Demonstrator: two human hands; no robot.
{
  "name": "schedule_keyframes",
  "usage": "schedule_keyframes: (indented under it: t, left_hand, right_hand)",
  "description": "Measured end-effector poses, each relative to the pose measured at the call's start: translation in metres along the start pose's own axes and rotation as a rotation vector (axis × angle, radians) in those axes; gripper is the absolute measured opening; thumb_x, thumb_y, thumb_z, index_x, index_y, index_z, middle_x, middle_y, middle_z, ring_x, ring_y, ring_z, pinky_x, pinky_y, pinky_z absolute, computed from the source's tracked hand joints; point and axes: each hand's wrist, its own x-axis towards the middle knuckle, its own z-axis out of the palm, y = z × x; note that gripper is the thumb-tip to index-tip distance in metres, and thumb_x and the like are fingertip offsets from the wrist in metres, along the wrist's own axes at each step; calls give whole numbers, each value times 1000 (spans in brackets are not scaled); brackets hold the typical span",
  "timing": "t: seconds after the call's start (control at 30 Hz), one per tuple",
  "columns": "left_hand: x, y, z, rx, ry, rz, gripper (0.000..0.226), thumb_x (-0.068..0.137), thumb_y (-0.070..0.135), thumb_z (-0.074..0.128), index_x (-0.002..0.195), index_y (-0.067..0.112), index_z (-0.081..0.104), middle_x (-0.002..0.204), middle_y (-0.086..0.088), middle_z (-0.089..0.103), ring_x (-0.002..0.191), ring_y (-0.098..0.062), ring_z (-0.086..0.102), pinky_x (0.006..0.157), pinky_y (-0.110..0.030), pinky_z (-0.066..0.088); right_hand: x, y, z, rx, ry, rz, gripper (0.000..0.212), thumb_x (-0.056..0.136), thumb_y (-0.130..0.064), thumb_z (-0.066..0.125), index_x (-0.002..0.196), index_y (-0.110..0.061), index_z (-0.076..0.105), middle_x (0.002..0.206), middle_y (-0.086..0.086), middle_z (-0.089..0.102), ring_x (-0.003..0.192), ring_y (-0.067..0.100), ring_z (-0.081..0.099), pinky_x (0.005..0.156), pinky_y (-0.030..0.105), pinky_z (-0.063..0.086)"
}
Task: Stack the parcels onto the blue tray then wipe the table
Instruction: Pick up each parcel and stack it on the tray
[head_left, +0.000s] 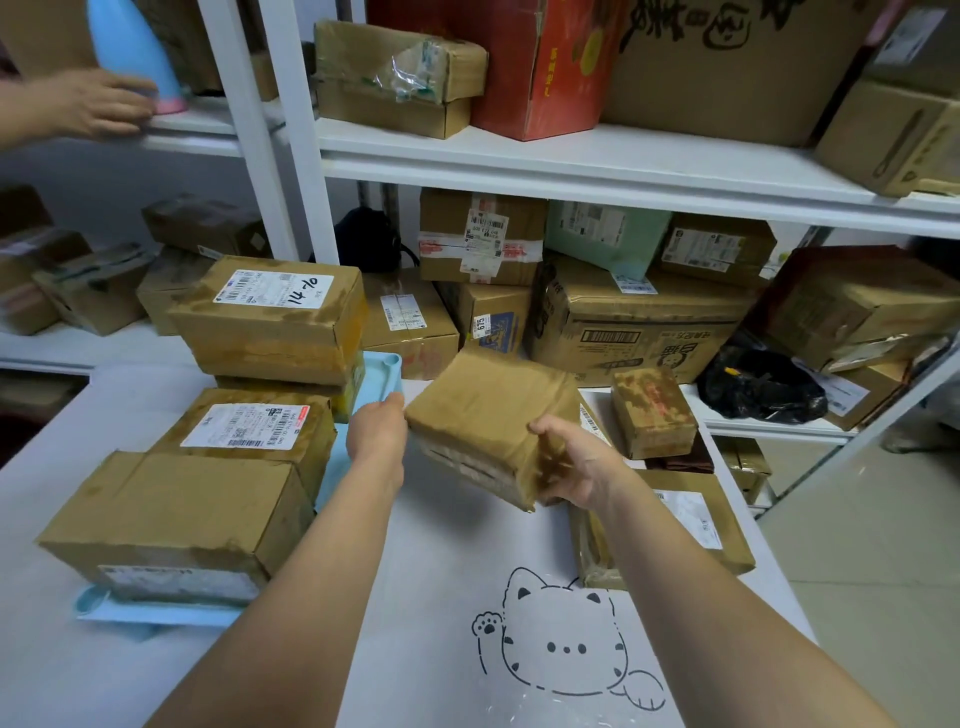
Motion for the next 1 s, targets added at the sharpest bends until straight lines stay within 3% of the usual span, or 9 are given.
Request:
schedule_keyframes:
  t: [0.07,0.2,0.4,0.5,0.57,0.7,0.77,0.87,1.0]
  left_hand:
    - [-1,2,2,41,21,75,12,93,26,49,94,14,52,97,-8,54,90,-27,48,84,-37,44]
    - [-10,0,10,56,-80,113,20,90,21,55,102,8,63,97,-5,61,86,-23,54,72,-30,43]
    - [-37,-5,18,96,-411,51,34,98,35,43,129,20,49,120,-3,54,91,-20,63,77,-37,55]
    - [-43,-5,20,80,-482,4,51,97,49,35,142,26,34,138,-7,46,103,-28,60,85,-46,54]
    - [-43,-5,19,23,-500,-38,56,96,56,28,141,24,37,140,-9,47,113,-36,56,87,-51,51]
    - [-39,-11,15,-78,-492,-131,59,94,62,22,118,18,53,124,-13,56,116,-41,54,96,-61,43]
    - [-35,-15,13,-95,-477,-151,64,92,65,24,118,14,54,117,-13,57,114,-40,54,95,-63,42]
    - [-31,-19,9,-55,-463,-150,61,90,65,33,106,11,56,105,-9,61,105,-31,53,95,-61,41]
    - [-31,-29,7,55,-439,-59,42,89,45,57,115,13,50,126,-6,55,112,-20,50,96,-50,43]
  right_hand:
    - [3,2,4,-46,69,-81,16,74,-6,70,86,-6,61,67,4,52,56,16,50,39,18,43]
    - [6,5,7,-220,156,-332,66,50,-8,83,111,-13,58,96,6,66,78,20,63,40,20,45]
    - [10,8,14,-612,268,-586,96,41,-22,88,126,-11,44,123,8,48,112,23,50,91,39,50]
    - [8,9,15,-725,249,-628,102,51,-17,90,136,-9,34,127,6,38,118,19,40,99,34,42]
    - [6,9,13,-708,198,-632,94,55,-13,89,133,-10,35,124,4,39,115,16,42,94,29,43]
    - [0,11,6,-509,-9,-493,47,73,-4,73,110,-17,46,97,-4,57,90,14,55,59,20,45]
    - [0,12,2,-391,-21,-472,24,75,-1,61,89,-15,47,83,-7,56,78,11,53,58,20,39]
    - [3,15,-3,-262,-3,-417,23,83,4,48,70,-15,45,78,-11,58,70,7,49,67,23,38]
    - [9,17,-7,-163,-23,-365,14,89,-15,55,87,-24,65,80,-3,64,75,15,57,77,34,43]
